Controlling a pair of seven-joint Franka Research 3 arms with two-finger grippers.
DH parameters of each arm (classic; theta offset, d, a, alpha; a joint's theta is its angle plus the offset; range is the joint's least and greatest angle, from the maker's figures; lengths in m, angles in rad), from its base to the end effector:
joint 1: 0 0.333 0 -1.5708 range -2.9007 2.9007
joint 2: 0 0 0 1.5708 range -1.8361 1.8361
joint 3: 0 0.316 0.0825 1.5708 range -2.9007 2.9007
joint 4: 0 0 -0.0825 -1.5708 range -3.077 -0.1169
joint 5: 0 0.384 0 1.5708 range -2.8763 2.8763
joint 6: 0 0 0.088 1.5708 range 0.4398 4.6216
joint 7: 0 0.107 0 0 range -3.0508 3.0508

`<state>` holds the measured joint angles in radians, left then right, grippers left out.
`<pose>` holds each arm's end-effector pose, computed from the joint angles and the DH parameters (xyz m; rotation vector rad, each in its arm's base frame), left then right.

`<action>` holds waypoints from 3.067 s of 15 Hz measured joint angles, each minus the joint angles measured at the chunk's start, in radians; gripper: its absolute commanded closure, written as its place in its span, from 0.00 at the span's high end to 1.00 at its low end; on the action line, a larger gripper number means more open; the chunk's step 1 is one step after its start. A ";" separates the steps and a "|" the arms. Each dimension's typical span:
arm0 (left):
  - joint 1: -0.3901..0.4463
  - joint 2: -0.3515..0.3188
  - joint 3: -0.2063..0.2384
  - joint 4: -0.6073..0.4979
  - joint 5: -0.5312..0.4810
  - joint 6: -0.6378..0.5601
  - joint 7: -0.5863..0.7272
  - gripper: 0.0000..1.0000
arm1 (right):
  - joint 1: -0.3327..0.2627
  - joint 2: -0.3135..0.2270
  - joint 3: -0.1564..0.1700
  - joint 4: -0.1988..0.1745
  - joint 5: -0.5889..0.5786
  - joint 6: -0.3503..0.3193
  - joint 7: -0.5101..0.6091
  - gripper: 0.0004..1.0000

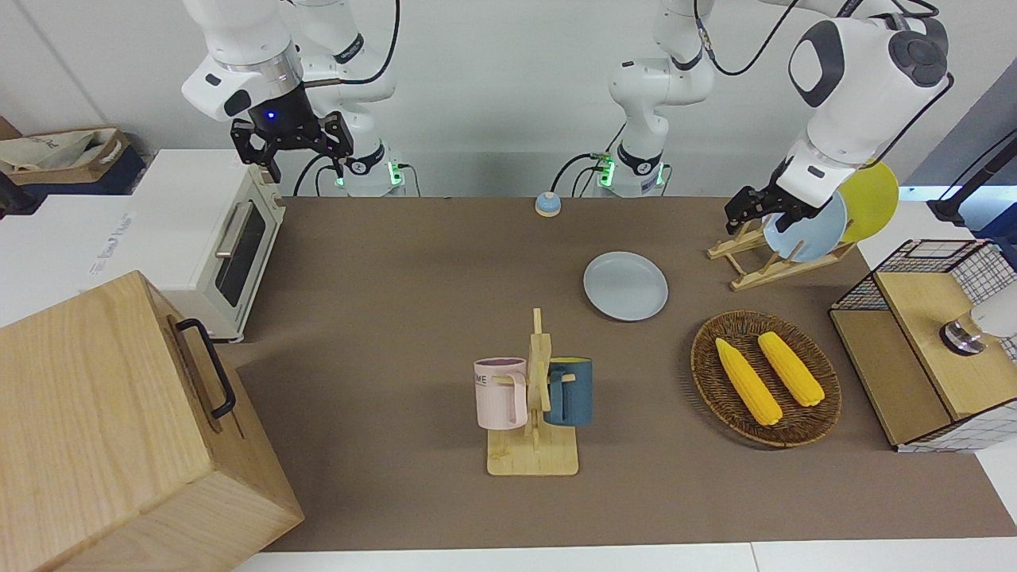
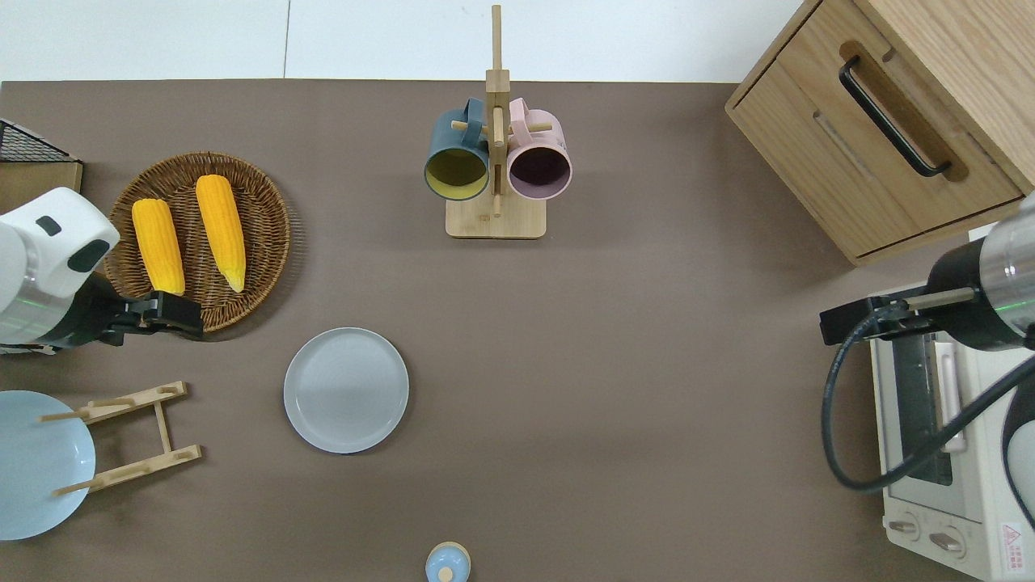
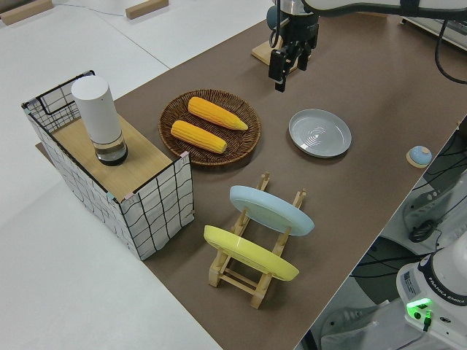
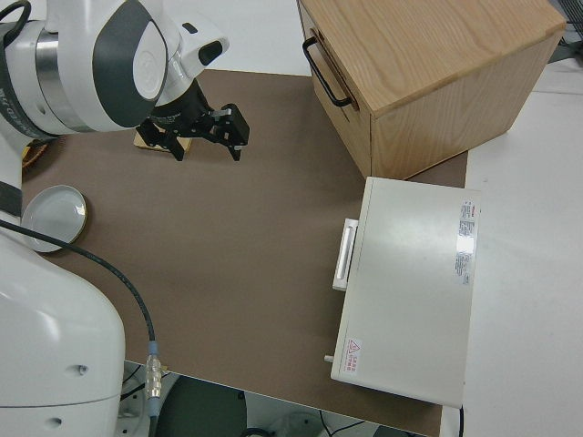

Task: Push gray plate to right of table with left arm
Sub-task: 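Move the left gripper down to the near edge of the gray plate, then push the gray plate with the left gripper away from the basket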

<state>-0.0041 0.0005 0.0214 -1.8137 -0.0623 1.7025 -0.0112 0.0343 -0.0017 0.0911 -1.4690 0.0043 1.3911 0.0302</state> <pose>0.5508 0.0036 0.5205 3.0747 0.0617 -0.1716 0.5307 0.0675 0.6575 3.1339 0.1502 -0.1197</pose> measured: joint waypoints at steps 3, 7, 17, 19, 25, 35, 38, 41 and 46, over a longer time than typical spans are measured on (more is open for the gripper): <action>-0.004 -0.054 -0.017 -0.193 -0.001 0.162 0.000 0.99 | 0.000 0.000 0.000 0.000 0.000 0.000 0.000 0.98; -0.006 -0.089 -0.067 -0.399 -0.002 0.345 -0.028 0.99 | 0.000 0.000 0.000 0.000 0.000 0.000 0.000 0.98; -0.021 -0.077 -0.090 -0.668 -0.002 0.638 -0.066 0.94 | 0.000 0.000 0.000 0.000 0.000 0.000 0.000 0.98; -0.021 -0.063 -0.090 -0.669 -0.002 0.653 -0.067 0.86 | 0.000 0.000 0.000 0.000 0.000 0.000 0.000 0.98; -0.037 -0.023 -0.090 -0.669 -0.009 0.702 -0.127 0.03 | 0.000 0.000 0.000 0.000 0.000 0.000 0.000 0.98; -0.053 -0.036 -0.090 -0.666 -0.018 0.704 -0.150 0.00 | 0.000 0.000 0.000 0.000 0.000 0.000 0.000 0.98; -0.053 -0.041 -0.090 -0.666 -0.023 0.704 -0.153 0.00 | 0.000 0.000 0.000 0.000 0.000 0.000 0.000 0.98; -0.079 -0.032 -0.108 -0.653 -0.076 0.708 -0.188 0.00 | 0.000 0.000 0.000 0.000 0.000 0.000 0.000 0.98; -0.213 0.027 -0.153 -0.598 -0.107 0.758 -0.368 0.00 | 0.000 0.000 0.000 0.000 0.000 0.000 0.000 0.98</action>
<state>-0.2173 0.0280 -0.1314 -2.4121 -0.1688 2.4601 -0.3797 0.0343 -0.0017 0.0911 -1.4690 0.0042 1.3911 0.0302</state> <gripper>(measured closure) 0.956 0.013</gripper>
